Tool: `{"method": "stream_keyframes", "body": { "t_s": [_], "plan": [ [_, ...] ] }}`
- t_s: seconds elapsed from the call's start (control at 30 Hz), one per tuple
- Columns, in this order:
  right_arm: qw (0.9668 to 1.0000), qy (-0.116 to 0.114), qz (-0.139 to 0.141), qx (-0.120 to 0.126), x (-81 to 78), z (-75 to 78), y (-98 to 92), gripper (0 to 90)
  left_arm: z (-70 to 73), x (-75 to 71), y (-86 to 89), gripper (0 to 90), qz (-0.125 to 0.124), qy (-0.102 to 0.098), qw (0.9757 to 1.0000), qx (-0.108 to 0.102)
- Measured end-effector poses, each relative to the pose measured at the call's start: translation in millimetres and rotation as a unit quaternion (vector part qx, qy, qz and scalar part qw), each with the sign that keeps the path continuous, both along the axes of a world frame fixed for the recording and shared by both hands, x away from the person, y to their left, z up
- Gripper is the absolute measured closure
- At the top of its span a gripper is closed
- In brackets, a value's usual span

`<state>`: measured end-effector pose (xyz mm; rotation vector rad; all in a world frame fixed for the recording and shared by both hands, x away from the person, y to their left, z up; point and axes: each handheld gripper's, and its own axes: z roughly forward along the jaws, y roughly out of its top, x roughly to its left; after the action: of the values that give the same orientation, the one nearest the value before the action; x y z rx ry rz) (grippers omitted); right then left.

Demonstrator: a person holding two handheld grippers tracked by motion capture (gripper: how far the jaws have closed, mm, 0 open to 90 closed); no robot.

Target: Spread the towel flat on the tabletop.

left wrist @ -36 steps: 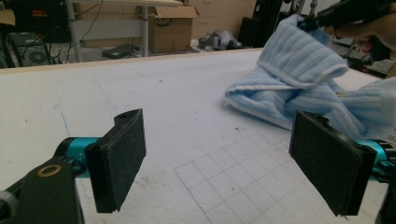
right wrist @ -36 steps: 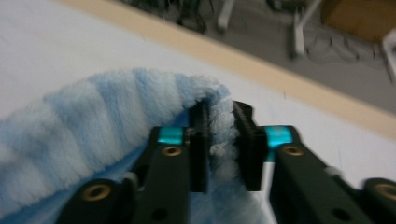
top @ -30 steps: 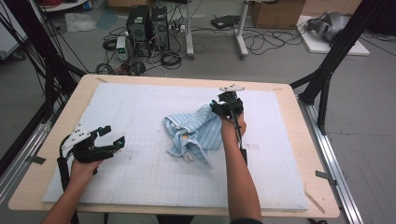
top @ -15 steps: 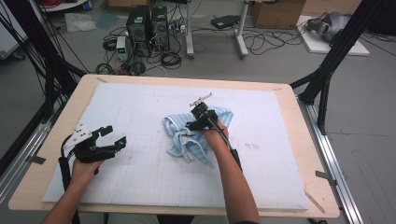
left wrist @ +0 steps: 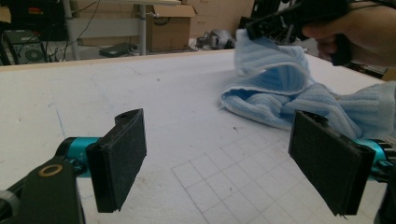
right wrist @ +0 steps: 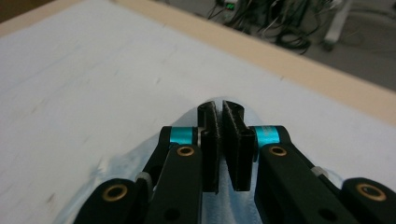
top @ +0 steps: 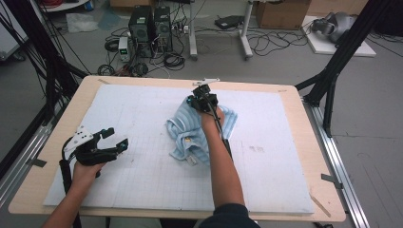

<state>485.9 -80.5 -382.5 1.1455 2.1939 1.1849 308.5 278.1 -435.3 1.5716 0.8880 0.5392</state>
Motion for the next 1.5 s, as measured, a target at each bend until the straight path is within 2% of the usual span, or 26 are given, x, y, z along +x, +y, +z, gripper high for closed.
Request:
{"method": "stream_keyframes", "body": {
  "t_s": [0.07, 0.17, 0.23, 0.3, 0.4, 0.47, 0.5, 0.53, 0.57, 0.6, 0.63, 0.7, 0.8, 0.83, 0.87, 0.97, 1.07, 1.1, 1.17, 1.2, 1.23, 1.3, 1.37, 1.43, 1.47, 1.5],
  "plan": [
    [0.9996, -0.007, -0.026, 0.001, 9.2, 0.4, 4.8, 85.4, -0.1, 0.0, 0.0, 19.5, -0.001, 0.0, 1.0, 0.002],
    [0.9956, -0.03, -0.088, 0.011, 16.3, 2.7, 6.5, 82.9, -0.4, -0.4, 0.0, 19.6, -0.003, 0.001, 1.0, 0.001],
    [0.9934, -0.034, -0.108, 0.018, 18.3, 2.9, 5.3, 69.9, -0.9, -0.7, -0.3, 19.8, -0.004, 0.001, 1.0, 0.002],
    [0.9939, -0.021, -0.107, 0.018, 17.6, 2.6, 3.4, 57.1, -1.1, -0.6, -0.3, 20.0, -0.005, 0.001, 1.0, 0.001],
    [0.9955, -0.018, -0.09, 0.024, 12.3, 5.5, -0.4, 52.2, -2.0, 0.1, -0.1, 21.3, -0.01, 0.006, 0.9999, 0.005],
    [0.9975, -0.018, -0.049, 0.048, -3.7, 11.9, -8.8, 47.5, -2.3, 0.5, -1.0, 22.1, -0.012, 0.009, 0.9999, 0.006],
    [0.9986, -0.005, -0.025, 0.047, -10.4, 12.9, -12.0, 44.0, -2.2, 0.3, -1.5, 22.5, -0.012, 0.009, 0.9999, 0.006],
    [0.9986, -0.005, -0.025, 0.047, -10.4, 12.9, -12.0, 44.0, -2.2, 0.4, -1.6, 22.5, -0.012, 0.009, 0.9999, 0.007],
    [0.9995, 0.001, 0.001, 0.032, -21.3, 12.6, -15.3, 44.0, -2.1, 0.6, -1.8, 22.9, -0.012, 0.01, 0.9999, 0.006],
    [0.9995, 0.001, 0.001, 0.032, -21.3, 12.6, -15.3, 44.0, -2.3, 1.0, -2.0, 22.9, -0.01, 0.009, 0.9999, 0.007],
    [0.9993, 0.006, 0.023, 0.029, -40.0, 7.5, -22.8, 43.4, -2.4, 1.2, -1.7, 22.9, -0.009, 0.01, 0.9999, 0.006],
    [0.9983, 0.021, 0.042, 0.035, -54.9, -1.0, -29.5, 42.5, -2.6, 1.8, -0.9, 22.9, -0.007, 0.01, 0.9999, 0.006],
    [0.9941, 0.057, 0.072, 0.058, -74.4, -15.6, -34.4, 40.2, -2.2, 2.0, 0.0, 22.9, -0.005, 0.011, 0.9999, 0.004],
    [0.9941, 0.057, 0.072, 0.058, -74.4, -15.6, -34.4, 40.2, -2.1, 2.0, 0.5, 22.9, -0.005, 0.011, 0.9999, 0.003],
    [0.9899, 0.071, 0.1, 0.071, -87.1, -24.4, -31.8, 39.4, -2.1, 2.2, 0.5, 23.0, -0.004, 0.011, 0.9999, 0.002],
    [0.9877, 0.092, 0.122, 0.033, -99.4, -38.9, -18.8, 39.0, -2.5, 2.9, 0.1, 23.1, -0.004, 0.013, 0.9999, 0.002],
    [0.9852, 0.112, 0.13, 0.005, -101.6, -53.1, -7.9, 45.3, -2.7, 2.8, -1.1, 23.4, -0.005, 0.013, 0.9999, 0.003],
    [0.9852, 0.108, 0.132, -0.003, -102.7, -54.9, -5.5, 51.8, -2.8, 2.8, -1.2, 23.4, -0.006, 0.014, 0.9999, 0.003],
    [0.9826, 0.115, 0.145, -0.001, -104.0, -54.8, -4.3, 68.6, -3.1, 2.7, -0.9, 23.5, -0.005, 0.014, 0.9999, 0.004],
    [0.9826, 0.115, 0.145, -0.001, -104.0, -54.8, -4.3, 68.6, -3.2, 2.8, -0.6, 23.5, -0.005, 0.015, 0.9999, 0.005],
    [0.979, 0.124, 0.162, 0.008, -107.4, -54.8, -4.5, 76.9, -3.5, 3.1, 0.5, 23.5, -0.003, 0.016, 0.9999, 0.004],
    [0.9701, 0.136, 0.199, 0.031, -111.3, -55.1, -5.2, 77.9, -3.2, 3.0, 1.9, 23.4, 0.0, 0.016, 0.9999, 0.003],
    [0.9585, 0.148, 0.236, 0.062, -116.9, -54.2, -3.7, 77.8, -3.1, 3.0, 2.6, 23.5, 0.001, 0.015, 0.9999, 0.003],
    [0.9472, 0.147, 0.271, 0.09, -124.4, -51.4, 0.0, 77.6, -2.8, 3.2, 3.8, 23.5, 0.004, 0.016, 0.9999, 0.001],
    [0.9472, 0.147, 0.271, 0.09, -124.4, -51.4, 0.0, 77.6, -2.8, 3.2, 3.8, 23.5, 0.004, 0.016, 0.9999, 0.001],
    [0.9337, 0.151, 0.307, 0.107, -132.9, -48.2, 4.8, 77.3, -2.7, 3.3, 3.8, 23.4, 0.004, 0.015, 0.9999, 0.001]
  ]
}}
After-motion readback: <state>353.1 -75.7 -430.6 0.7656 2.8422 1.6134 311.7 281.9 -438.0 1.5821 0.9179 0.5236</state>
